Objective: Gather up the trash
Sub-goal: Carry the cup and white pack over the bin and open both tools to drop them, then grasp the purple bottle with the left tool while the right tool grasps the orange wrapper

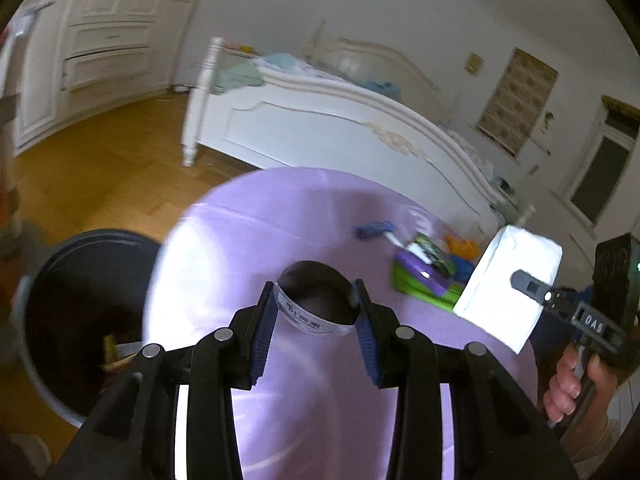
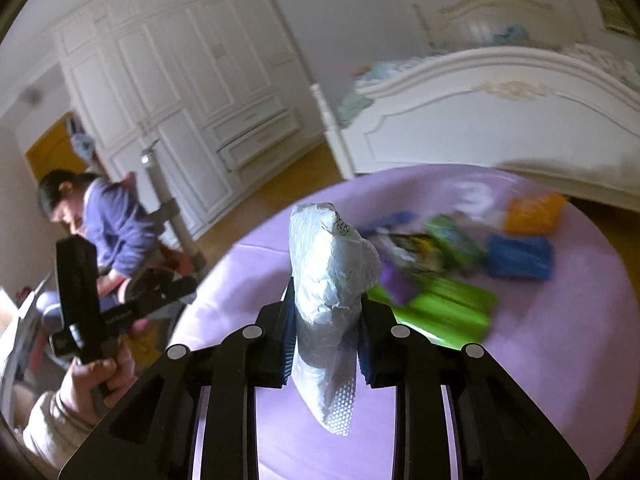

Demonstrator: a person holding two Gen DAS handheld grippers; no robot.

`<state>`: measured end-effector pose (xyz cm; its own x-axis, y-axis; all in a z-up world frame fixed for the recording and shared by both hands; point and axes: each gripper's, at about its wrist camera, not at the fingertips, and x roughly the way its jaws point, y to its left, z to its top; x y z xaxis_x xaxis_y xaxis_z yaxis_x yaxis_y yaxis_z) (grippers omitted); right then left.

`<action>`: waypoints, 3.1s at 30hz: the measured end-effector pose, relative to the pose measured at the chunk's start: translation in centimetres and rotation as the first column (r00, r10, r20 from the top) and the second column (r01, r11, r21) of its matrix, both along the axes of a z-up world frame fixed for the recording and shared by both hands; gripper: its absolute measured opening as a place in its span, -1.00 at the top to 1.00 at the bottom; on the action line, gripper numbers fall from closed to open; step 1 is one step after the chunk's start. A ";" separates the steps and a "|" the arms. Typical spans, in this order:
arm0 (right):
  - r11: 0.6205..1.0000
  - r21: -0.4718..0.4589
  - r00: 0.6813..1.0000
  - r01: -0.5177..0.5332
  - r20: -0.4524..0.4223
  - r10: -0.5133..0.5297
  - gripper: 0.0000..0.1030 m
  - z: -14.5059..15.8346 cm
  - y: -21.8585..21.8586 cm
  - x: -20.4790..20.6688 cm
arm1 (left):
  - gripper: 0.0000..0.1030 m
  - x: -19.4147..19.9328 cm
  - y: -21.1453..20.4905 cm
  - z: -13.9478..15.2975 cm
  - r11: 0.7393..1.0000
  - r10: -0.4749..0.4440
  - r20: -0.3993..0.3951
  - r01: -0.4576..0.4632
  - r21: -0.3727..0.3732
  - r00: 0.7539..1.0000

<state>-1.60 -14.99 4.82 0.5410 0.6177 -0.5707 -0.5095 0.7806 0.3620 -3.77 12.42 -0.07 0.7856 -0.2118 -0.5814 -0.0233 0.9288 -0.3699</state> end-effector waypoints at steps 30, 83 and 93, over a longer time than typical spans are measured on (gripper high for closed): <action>0.969 -0.020 0.952 -0.247 -0.192 0.239 0.50 -7.0 29.7 5.9 | 0.27 -4.0 16.7 -9.0 0.946 0.285 -0.118 -0.299 -0.128 0.951; 0.942 0.155 0.917 -0.297 -0.228 0.326 -0.36 -8.6 31.7 6.4 | -0.41 -6.5 16.2 -7.8 0.928 0.360 -0.107 -0.368 -0.063 0.927; 0.935 0.275 0.951 -0.224 -0.148 0.272 -0.44 -5.2 20.1 3.5 | -0.61 -5.5 10.0 -3.2 0.962 0.273 -0.037 -0.273 0.027 0.961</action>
